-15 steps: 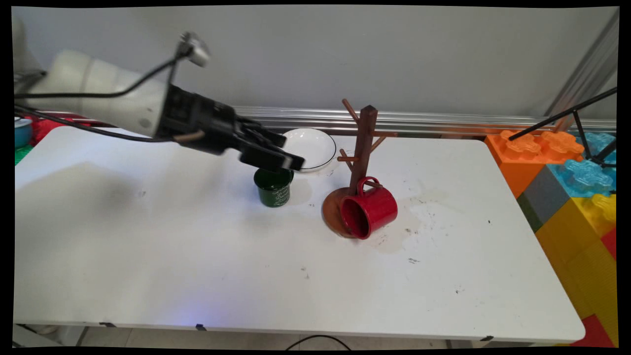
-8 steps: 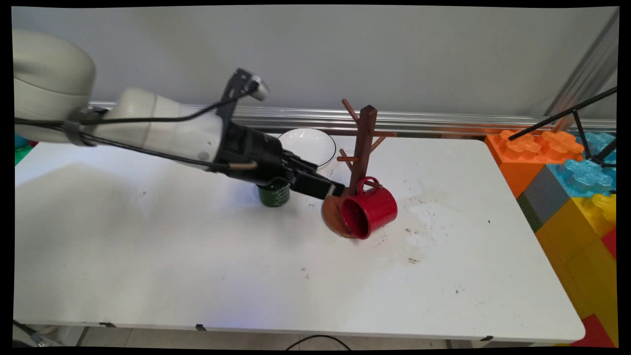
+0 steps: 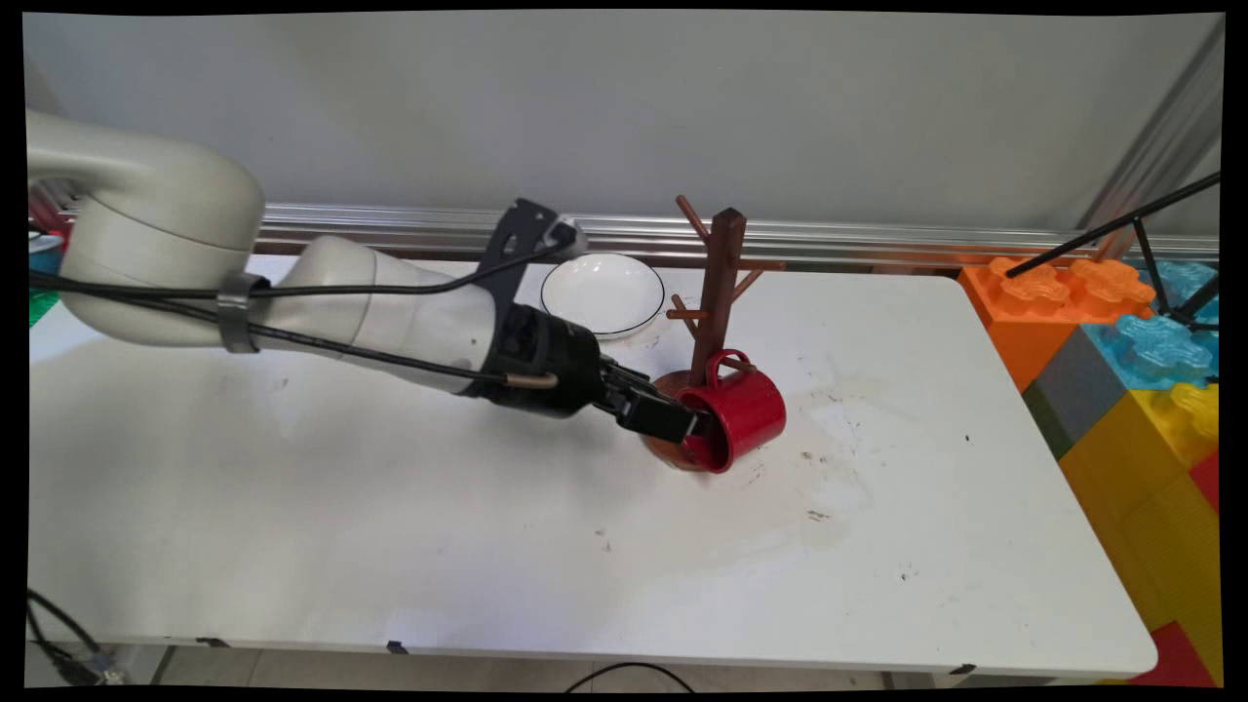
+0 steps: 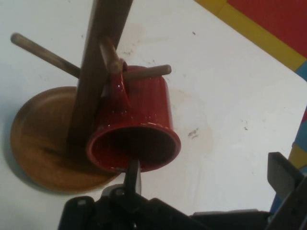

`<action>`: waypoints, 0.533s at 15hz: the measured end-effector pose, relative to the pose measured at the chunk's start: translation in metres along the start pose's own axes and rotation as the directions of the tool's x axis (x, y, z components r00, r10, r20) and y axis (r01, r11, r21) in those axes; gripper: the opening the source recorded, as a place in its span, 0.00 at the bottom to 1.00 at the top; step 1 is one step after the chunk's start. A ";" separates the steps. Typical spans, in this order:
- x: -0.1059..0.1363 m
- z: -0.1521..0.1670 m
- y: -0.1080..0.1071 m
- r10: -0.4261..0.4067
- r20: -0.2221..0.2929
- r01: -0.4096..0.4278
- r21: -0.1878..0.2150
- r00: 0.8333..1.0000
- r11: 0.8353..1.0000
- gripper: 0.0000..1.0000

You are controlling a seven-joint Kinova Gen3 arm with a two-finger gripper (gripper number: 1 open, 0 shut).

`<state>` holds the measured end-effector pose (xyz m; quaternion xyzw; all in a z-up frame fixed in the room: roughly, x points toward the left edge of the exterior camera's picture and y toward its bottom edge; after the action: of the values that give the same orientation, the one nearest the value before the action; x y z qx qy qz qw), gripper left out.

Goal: Pick up the red mug from the rack

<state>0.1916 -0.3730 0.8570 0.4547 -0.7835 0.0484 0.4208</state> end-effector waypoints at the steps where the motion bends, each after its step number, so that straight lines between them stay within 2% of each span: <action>1: -0.001 0.003 0.003 -0.007 0.004 0.007 -0.002 1.000 1.000 1.00; 5: -0.001 0.019 0.010 -0.041 -0.021 0.040 -0.008 0.999 0.999 1.00; 8: 0.000 0.029 0.020 -0.036 -0.035 0.035 -0.032 0.999 0.999 1.00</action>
<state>0.1586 -0.3743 0.8444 0.4612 -0.7684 0.0367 0.4422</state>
